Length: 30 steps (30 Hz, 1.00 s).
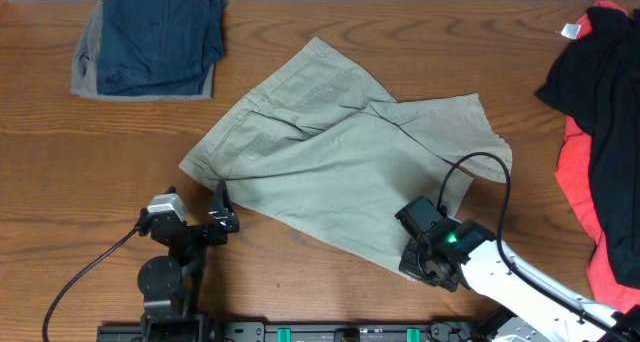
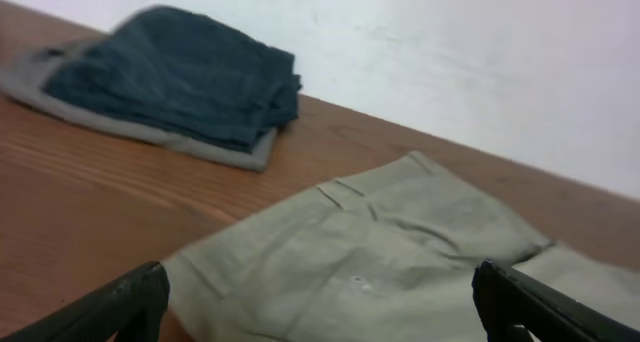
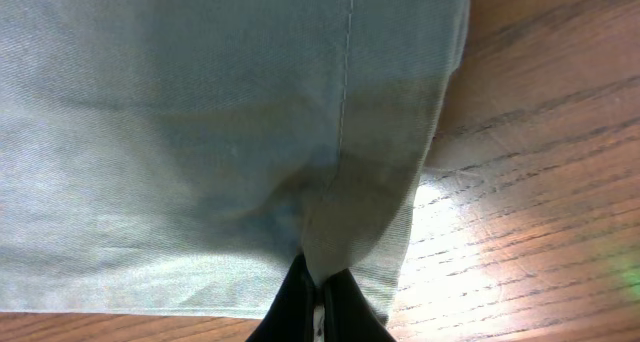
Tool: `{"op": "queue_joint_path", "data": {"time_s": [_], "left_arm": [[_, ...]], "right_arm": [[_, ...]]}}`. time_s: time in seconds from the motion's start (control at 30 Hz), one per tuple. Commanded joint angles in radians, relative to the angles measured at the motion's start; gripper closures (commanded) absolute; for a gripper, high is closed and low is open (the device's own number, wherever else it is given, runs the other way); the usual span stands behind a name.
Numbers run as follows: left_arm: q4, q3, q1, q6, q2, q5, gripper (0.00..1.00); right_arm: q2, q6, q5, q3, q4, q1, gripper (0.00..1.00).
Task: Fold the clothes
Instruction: 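Reach the left gripper to the trousers' left corner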
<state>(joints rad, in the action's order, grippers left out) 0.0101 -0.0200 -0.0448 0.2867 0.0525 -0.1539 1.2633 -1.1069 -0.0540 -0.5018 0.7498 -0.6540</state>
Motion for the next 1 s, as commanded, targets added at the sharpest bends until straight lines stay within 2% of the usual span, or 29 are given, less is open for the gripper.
{"op": "queue_joint_path", "data": {"time_s": [0.0, 0.1, 0.23, 0.33, 0.63, 0.77, 0.97], "left_arm": [[-0.004, -0.018, -0.005, 0.037, 0.003, -0.063, 0.02], [0.005, -0.084, -0.005, -0.07, 0.014, -0.058, 0.02], [0.134, -0.248, -0.005, -0.084, 0.131, 0.059, 0.02], [0.229, -0.383, -0.005, -0.084, 0.307, 0.08, 0.02], [0.576, -0.843, -0.005, -0.084, 0.975, 0.034, 0.02], [0.593, -0.9, -0.005, -0.084, 1.158, 0.035, 0.02], [0.58, -0.9, -0.025, -0.068, 1.306, 0.04, 0.02]], "right_arm": [[0.006, 0.009, 0.028, 0.008, -0.002, -0.005, 0.98], [0.006, 0.009, 0.028, 0.008, -0.002, -0.005, 0.97], [0.006, 0.009, 0.027, 0.008, -0.007, -0.005, 0.98], [0.006, 0.009, 0.027, 0.008, -0.013, -0.005, 0.98], [0.006, 0.016, 0.027, 0.008, -0.013, -0.005, 0.98], [0.006, 0.016, 0.027, 0.008, -0.013, -0.005, 0.99], [0.006, 0.017, 0.026, 0.008, -0.013, -0.005, 0.99]]}}
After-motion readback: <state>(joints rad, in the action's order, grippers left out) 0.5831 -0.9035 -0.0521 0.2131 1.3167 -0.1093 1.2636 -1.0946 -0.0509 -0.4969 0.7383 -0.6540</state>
